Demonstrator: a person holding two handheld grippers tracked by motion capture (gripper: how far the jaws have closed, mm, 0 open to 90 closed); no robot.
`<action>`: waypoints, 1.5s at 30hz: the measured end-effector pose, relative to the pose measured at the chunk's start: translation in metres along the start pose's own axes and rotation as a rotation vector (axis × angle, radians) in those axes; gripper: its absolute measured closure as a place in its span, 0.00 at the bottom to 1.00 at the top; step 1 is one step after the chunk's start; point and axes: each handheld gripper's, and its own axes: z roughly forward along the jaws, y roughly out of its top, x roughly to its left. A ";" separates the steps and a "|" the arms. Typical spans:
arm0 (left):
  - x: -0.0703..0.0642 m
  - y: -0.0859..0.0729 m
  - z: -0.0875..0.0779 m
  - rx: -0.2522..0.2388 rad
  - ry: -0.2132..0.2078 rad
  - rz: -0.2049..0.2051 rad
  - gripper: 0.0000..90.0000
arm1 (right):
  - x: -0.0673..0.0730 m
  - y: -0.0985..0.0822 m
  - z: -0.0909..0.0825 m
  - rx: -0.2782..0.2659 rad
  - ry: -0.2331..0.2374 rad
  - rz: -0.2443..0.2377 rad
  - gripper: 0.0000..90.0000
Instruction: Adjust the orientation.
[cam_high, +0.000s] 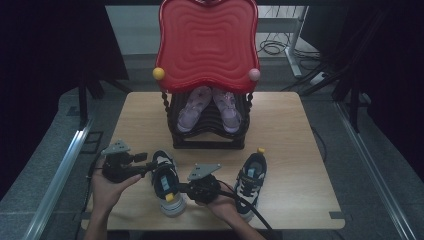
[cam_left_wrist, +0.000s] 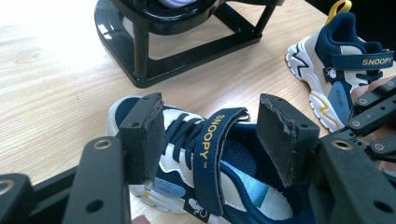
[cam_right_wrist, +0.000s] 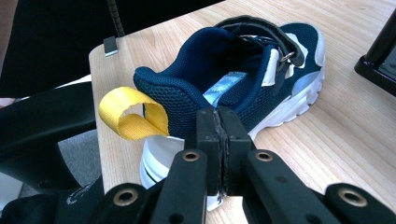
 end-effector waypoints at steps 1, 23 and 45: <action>0.000 0.000 0.000 0.000 -0.001 0.000 0.47 | 0.000 0.000 0.000 -0.001 0.000 0.000 0.99; 0.000 -0.001 0.004 0.018 -0.011 -0.004 0.46 | 0.005 0.008 0.006 -0.022 0.013 -0.016 0.99; 0.000 -0.002 0.006 0.033 -0.020 -0.008 0.45 | 0.004 0.004 0.006 -0.016 0.022 -0.009 0.98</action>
